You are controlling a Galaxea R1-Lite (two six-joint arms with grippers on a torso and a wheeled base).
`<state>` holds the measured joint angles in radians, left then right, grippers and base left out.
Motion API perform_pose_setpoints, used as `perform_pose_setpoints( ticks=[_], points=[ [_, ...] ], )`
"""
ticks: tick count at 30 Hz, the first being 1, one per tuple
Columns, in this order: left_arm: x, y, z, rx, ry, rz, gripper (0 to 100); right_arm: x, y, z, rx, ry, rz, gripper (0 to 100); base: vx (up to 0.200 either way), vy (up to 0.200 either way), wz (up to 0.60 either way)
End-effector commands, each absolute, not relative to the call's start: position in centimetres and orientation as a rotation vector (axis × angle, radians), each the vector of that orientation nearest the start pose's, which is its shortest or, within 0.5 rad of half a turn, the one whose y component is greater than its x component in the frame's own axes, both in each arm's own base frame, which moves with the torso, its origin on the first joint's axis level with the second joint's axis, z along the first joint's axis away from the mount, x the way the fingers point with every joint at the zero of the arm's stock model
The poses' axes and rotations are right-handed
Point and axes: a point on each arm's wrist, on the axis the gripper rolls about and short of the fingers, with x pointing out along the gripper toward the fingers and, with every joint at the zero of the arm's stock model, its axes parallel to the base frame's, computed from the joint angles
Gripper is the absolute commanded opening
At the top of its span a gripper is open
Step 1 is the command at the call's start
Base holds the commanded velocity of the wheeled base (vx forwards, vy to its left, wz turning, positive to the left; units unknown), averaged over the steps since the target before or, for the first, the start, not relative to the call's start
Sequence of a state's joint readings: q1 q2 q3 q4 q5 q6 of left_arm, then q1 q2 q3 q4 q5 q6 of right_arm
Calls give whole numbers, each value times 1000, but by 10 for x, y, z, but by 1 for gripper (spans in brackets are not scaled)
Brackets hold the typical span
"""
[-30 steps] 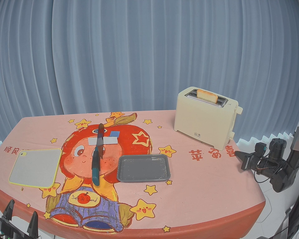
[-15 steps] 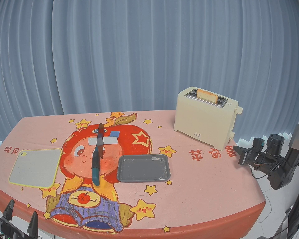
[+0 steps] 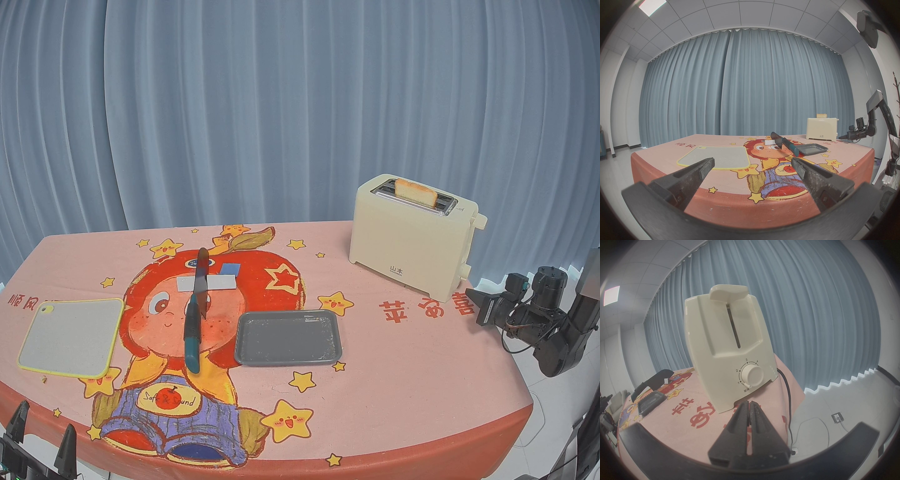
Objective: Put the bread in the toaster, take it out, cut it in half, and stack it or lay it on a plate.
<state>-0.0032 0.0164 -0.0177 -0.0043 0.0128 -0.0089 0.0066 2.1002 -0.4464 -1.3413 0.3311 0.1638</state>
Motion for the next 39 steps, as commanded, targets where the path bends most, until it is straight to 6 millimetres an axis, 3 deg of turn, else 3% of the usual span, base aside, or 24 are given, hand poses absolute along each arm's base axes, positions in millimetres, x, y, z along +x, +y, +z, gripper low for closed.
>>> perform_pose_setpoints(
  ticks=[1,11,39],
  points=[
    [-22,0,76,-9,12,11,100,313,10,46,225,335,308,0,0,0,0],
    [-22,0,76,-9,12,11,100,317,11,38,245,355,307,0,0,0,0],
    [-22,0,76,-9,12,11,100,320,11,47,239,319,314,0,0,0,0]
  ],
)
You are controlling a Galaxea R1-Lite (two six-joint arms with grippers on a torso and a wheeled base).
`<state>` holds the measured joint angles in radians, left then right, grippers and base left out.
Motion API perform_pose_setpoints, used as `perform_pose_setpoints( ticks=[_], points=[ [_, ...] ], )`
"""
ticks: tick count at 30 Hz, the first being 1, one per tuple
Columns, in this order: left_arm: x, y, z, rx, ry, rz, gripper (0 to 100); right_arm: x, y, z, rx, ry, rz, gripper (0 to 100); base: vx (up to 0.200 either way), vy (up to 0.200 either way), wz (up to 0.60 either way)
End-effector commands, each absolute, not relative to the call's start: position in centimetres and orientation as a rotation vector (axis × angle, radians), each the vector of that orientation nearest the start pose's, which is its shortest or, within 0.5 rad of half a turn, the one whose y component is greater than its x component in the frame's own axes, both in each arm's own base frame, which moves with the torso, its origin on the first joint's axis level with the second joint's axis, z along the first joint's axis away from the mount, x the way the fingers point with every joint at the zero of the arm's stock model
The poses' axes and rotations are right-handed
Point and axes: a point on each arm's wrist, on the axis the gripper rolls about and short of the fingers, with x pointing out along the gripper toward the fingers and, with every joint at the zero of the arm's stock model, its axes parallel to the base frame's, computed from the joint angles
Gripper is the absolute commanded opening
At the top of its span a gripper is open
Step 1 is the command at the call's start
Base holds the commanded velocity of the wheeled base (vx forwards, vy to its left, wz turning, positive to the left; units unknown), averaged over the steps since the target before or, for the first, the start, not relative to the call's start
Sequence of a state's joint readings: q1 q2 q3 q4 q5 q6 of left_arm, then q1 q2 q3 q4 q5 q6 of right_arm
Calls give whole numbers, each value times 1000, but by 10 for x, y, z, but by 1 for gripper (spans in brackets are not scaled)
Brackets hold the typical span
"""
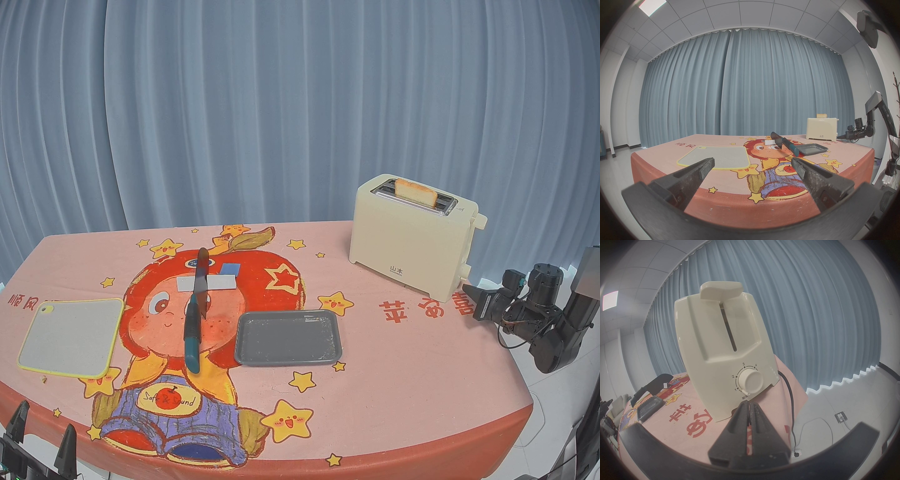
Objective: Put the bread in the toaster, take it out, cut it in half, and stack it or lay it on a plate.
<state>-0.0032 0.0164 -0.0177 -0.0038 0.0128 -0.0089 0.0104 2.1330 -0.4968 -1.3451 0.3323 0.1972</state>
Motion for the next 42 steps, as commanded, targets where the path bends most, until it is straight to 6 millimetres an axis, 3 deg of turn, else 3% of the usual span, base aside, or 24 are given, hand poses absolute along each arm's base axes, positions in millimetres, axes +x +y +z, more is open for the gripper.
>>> perform_pose_setpoints(
  ticks=[1,20,42],
  points=[
    [-22,0,76,-9,12,11,100,320,12,46,239,321,317,0,0,0,0],
    [-22,0,76,-9,12,11,100,315,16,45,234,311,324,0,0,0,0],
    [-21,0,76,-9,14,9,100,326,13,42,255,299,298,0,0,0,0]
  ],
)
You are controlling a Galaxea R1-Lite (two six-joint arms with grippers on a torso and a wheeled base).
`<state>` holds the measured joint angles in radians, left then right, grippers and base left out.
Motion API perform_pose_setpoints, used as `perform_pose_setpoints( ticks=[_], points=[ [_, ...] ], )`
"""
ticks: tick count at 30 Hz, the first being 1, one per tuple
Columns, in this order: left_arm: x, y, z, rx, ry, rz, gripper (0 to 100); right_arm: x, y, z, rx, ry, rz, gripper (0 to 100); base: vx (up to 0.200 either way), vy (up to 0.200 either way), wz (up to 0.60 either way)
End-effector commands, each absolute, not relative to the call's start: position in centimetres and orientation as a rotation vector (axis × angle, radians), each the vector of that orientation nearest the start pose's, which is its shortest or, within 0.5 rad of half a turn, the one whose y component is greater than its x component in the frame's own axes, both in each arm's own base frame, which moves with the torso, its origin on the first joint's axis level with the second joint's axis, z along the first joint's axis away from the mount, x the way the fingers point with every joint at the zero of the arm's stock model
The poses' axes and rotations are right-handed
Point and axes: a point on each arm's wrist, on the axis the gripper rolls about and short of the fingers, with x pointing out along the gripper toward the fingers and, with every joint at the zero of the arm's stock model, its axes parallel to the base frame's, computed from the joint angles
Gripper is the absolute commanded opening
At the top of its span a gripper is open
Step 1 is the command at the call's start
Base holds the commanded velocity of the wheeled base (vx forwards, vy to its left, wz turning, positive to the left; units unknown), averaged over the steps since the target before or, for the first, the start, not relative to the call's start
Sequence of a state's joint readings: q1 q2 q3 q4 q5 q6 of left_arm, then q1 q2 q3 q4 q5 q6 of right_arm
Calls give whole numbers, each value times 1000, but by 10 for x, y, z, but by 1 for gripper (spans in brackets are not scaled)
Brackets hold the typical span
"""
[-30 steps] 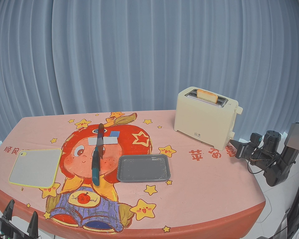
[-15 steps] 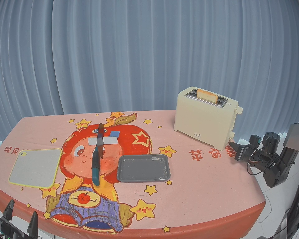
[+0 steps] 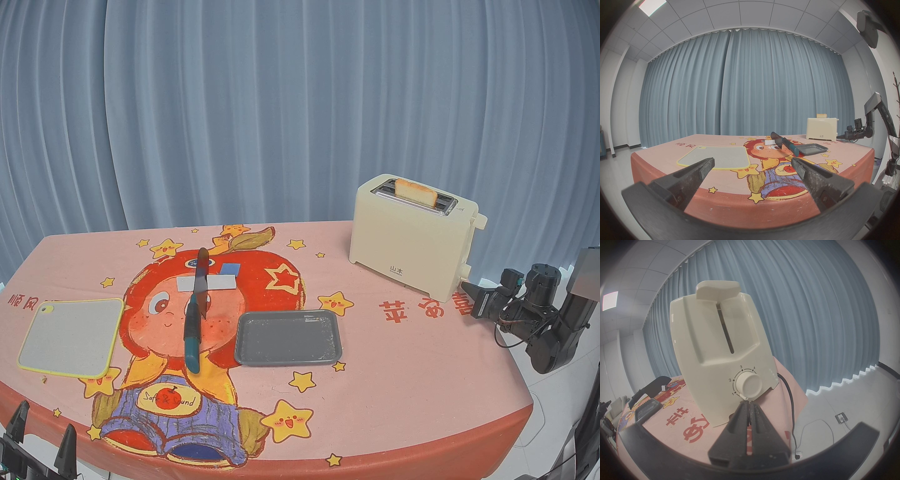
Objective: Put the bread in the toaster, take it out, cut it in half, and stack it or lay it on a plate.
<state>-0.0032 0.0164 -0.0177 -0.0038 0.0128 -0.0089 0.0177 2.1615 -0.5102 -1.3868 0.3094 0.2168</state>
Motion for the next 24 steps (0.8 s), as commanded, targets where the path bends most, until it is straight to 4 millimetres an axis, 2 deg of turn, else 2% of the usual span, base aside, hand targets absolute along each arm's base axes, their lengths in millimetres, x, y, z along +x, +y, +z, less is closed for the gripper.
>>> perform_pose_setpoints(
  ticks=[1,24],
  points=[
    [-22,0,76,-9,12,11,100,326,13,42,254,297,298,0,0,0,0],
    [-22,0,76,-9,12,11,100,321,17,48,252,293,308,0,0,0,0]
  ],
)
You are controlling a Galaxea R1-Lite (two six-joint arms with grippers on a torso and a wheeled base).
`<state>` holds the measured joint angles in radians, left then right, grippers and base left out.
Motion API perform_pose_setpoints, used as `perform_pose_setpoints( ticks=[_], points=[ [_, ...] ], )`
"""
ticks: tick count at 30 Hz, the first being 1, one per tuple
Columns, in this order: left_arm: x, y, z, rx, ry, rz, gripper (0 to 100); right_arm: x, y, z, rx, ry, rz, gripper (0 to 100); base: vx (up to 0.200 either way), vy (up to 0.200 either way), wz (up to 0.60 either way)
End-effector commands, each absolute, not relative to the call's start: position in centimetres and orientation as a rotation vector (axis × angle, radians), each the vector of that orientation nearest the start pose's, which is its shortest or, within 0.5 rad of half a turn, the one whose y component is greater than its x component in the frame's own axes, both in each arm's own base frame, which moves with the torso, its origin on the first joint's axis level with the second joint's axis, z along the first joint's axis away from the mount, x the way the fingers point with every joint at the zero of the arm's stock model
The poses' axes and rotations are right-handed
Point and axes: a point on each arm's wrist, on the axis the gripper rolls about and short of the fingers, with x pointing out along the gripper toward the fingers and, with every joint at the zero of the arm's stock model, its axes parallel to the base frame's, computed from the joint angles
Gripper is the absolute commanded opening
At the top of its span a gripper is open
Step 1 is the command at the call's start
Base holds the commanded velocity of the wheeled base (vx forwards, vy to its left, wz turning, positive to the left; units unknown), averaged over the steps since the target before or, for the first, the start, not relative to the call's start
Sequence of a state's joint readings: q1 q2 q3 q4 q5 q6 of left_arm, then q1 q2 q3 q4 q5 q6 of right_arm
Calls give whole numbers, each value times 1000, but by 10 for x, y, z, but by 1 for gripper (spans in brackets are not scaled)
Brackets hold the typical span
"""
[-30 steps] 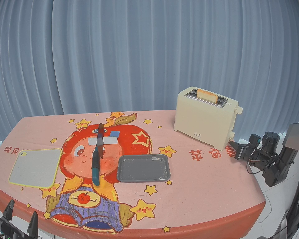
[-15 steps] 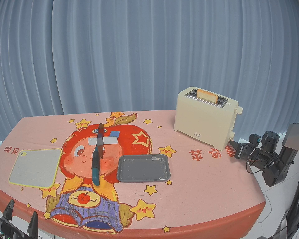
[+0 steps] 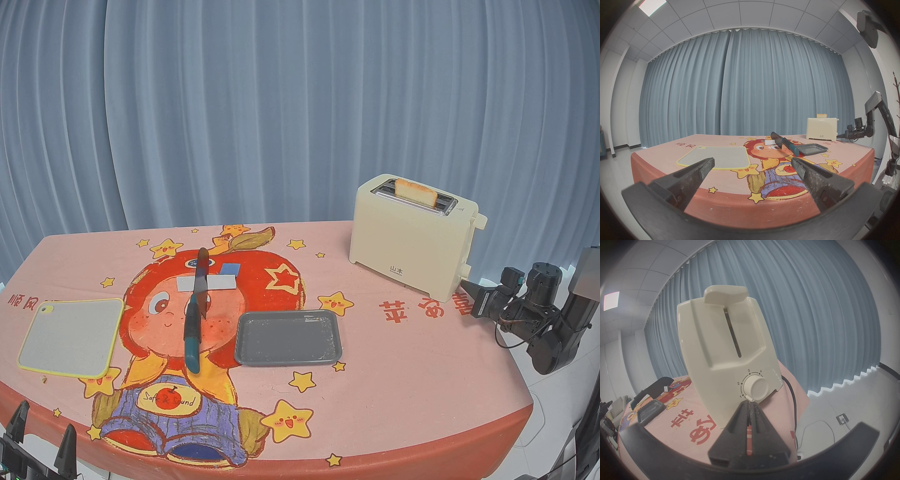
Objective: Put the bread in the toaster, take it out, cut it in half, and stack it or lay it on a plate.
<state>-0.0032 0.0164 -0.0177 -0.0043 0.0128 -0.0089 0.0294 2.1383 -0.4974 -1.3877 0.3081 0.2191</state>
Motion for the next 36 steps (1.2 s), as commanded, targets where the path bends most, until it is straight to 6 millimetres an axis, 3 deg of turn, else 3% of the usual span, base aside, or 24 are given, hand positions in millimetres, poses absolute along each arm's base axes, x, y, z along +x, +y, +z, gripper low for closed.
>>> perform_pose_setpoints(
  ticks=[1,7,36],
  points=[
    [-22,0,76,-9,12,11,100,320,17,45,253,303,307,0,0,0,0],
    [-22,0,76,-9,12,9,100,323,13,39,256,314,294,0,0,0,0],
    [-21,0,76,-9,14,11,100,323,17,51,249,273,310,0,0,0,0]
  ],
)
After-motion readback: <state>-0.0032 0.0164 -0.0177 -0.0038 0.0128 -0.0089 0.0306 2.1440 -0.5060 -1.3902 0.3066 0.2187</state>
